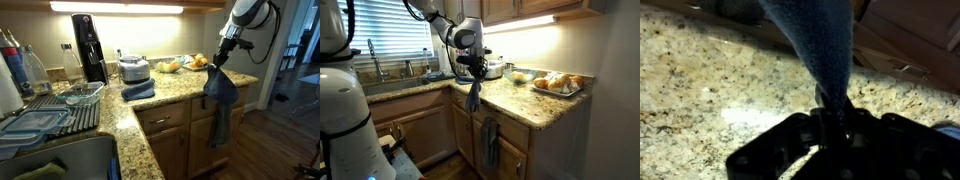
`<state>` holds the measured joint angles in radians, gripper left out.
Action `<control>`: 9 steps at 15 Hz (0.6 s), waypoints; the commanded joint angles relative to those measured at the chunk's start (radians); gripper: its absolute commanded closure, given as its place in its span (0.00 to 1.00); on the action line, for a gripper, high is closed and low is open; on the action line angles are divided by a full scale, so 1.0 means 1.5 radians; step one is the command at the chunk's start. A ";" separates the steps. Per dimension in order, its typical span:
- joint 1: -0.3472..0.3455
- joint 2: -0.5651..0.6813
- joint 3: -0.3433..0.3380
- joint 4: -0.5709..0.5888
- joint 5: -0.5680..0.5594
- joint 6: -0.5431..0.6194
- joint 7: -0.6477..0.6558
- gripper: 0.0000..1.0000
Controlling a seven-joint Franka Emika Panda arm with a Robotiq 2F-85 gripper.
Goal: Hang the the cloth on the right side of the counter on the right drawer
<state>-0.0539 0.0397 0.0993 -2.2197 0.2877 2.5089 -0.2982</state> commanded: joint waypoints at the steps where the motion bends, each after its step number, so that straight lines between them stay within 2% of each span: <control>1: 0.020 -0.008 -0.016 -0.015 -0.001 0.001 0.002 0.89; 9: 0.025 -0.020 -0.019 -0.038 -0.002 0.008 0.002 0.89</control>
<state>-0.0406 0.0109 0.0946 -2.2788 0.2877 2.5243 -0.2982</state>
